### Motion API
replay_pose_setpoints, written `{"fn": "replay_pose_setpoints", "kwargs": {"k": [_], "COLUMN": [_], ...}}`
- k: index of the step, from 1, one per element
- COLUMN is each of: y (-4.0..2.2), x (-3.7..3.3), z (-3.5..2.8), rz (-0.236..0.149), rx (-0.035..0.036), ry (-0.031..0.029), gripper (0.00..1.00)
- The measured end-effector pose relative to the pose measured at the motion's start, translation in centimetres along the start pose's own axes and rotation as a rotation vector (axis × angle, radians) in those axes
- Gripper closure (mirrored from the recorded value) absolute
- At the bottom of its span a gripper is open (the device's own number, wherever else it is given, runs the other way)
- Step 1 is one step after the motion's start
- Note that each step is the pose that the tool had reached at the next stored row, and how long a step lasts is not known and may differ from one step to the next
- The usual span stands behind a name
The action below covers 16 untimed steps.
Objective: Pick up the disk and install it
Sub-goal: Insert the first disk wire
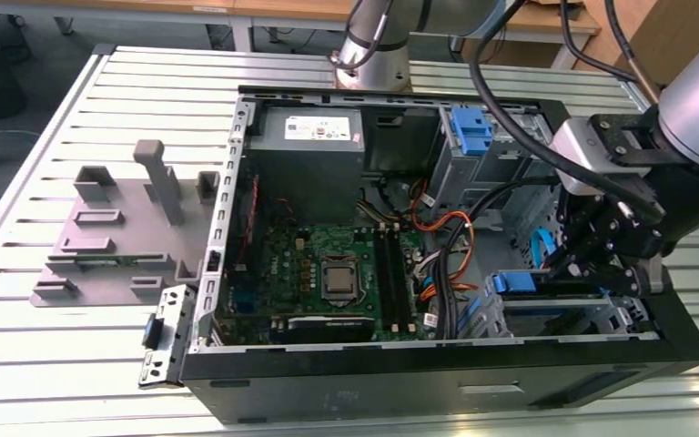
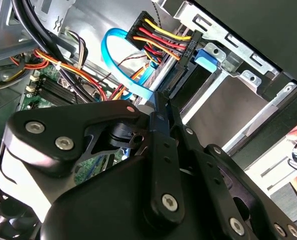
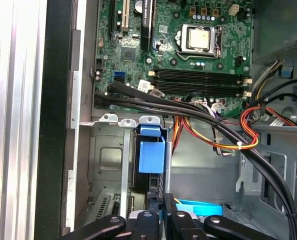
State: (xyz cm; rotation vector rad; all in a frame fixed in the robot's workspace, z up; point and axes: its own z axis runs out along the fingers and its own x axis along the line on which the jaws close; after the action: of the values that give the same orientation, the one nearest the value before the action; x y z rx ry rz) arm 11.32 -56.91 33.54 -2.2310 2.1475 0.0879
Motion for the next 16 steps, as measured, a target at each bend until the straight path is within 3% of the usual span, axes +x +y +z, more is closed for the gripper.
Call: {"fn": "replay_pose_setpoints", "kwargs": {"k": [16], "y": [-0.07], "x": [0.06], "z": [-0.15], "rz": [0.0], "rx": [0.0], "ry": [0.0002], "gripper": [0.84]}}
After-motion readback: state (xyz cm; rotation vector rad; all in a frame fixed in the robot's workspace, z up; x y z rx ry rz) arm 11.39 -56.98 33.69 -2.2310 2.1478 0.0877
